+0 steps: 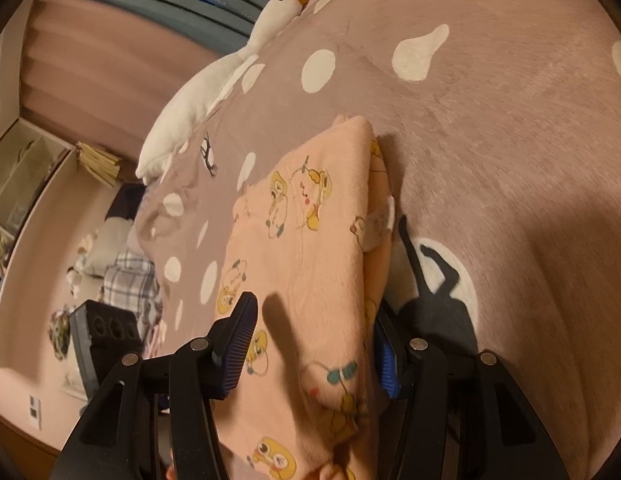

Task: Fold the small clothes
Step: 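Slide the right gripper under the bundle's side edge and grasp it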

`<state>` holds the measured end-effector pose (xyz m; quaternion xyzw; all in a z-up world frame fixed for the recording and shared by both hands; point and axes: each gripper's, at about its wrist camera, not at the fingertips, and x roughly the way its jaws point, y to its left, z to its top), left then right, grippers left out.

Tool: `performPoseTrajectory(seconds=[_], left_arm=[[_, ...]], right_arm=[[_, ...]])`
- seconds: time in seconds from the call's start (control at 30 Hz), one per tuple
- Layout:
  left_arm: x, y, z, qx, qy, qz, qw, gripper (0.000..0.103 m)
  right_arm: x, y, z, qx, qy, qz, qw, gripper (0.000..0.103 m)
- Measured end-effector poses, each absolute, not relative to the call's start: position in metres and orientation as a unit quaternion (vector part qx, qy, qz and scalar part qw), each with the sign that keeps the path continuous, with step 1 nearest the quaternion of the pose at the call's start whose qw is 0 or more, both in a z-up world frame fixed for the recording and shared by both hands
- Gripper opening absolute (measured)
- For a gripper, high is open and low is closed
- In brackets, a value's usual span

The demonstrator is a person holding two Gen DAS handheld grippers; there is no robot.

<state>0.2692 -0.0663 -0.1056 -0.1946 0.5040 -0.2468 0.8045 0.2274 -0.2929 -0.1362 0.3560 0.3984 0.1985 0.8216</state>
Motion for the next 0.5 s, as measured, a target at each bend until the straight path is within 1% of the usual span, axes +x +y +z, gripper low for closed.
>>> performPoseTrajectory(seconds=[0.4,0.5], left_arm=[[0.268,-0.077,-0.106,-0.140,0.495,-0.242,0.823,0.077],[0.267,-0.079,-0.106,-0.129,0.493,-0.238,0.827,0.076]], right_arm=[[0.238,-0.283,-0.133,0.321,0.388,0.195,0.841,0.054],[0.237,-0.282,-0.133,0.315,0.384,0.194,0.846,0.054]])
